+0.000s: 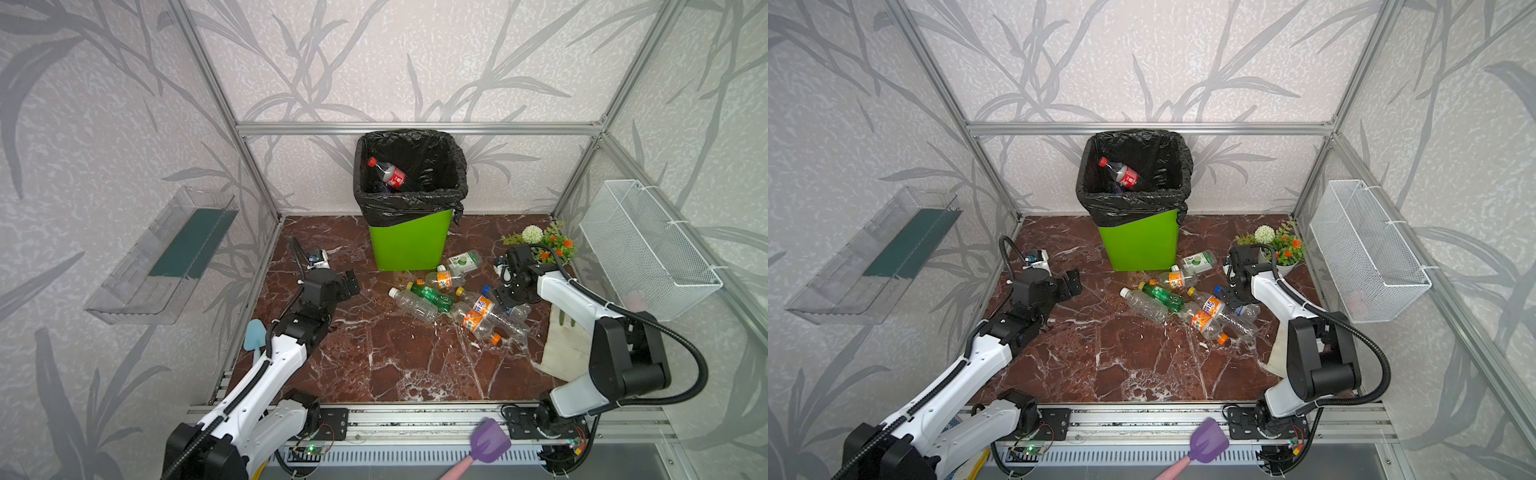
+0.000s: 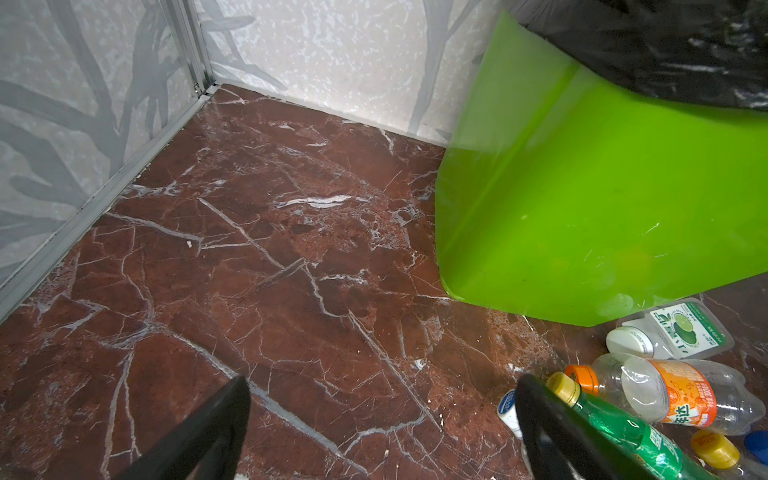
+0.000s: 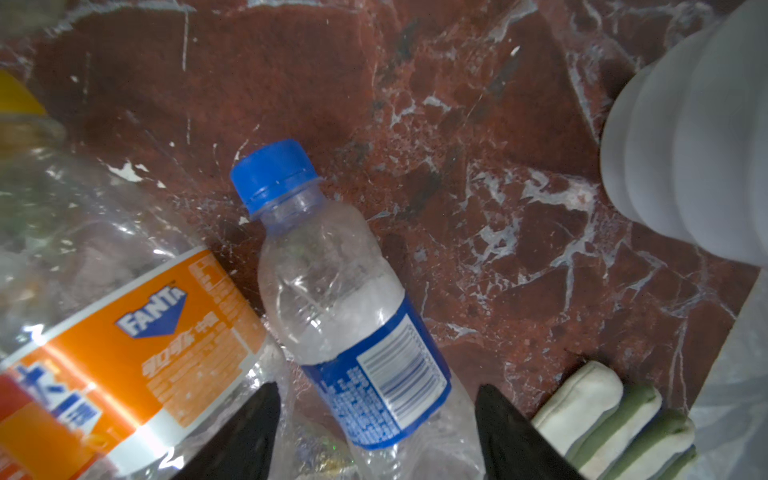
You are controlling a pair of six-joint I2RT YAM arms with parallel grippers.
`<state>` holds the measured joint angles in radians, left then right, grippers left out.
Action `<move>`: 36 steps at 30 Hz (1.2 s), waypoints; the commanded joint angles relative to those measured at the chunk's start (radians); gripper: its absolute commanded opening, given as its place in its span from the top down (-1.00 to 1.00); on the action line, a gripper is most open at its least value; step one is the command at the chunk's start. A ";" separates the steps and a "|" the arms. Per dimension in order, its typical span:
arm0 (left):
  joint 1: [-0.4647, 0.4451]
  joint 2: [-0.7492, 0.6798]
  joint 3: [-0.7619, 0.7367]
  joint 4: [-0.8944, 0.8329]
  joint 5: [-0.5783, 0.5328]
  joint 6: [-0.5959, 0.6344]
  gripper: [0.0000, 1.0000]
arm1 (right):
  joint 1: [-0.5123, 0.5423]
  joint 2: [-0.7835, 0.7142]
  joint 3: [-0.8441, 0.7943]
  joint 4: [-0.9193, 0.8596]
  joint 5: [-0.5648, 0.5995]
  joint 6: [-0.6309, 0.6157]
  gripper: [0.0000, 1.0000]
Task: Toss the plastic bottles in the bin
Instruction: 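Close the right gripper on the blue-cap water bottle and lift it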
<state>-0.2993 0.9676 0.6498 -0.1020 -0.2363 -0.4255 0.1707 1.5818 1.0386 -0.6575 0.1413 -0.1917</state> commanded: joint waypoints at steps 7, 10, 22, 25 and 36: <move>0.018 0.017 -0.016 0.005 0.016 -0.033 -0.99 | -0.004 0.119 0.083 -0.074 0.025 0.013 -0.52; 0.023 0.023 -0.016 0.003 0.021 -0.040 -0.99 | -0.007 0.183 0.106 -0.075 0.033 0.021 -0.55; 0.029 0.039 -0.014 -0.003 0.031 -0.061 -0.99 | -0.010 0.274 0.168 -0.058 0.014 0.046 -0.23; 0.031 0.045 -0.015 -0.003 0.033 -0.065 -0.99 | -0.012 0.248 0.170 -0.047 -0.005 0.051 -0.17; 0.038 0.099 -0.060 0.028 0.018 -0.147 -0.99 | -0.070 -0.089 0.215 0.028 -0.104 0.132 0.00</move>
<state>-0.2710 1.0519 0.6125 -0.0902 -0.2043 -0.5205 0.1257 1.6241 1.2022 -0.6769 0.0772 -0.1040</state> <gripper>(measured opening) 0.994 0.506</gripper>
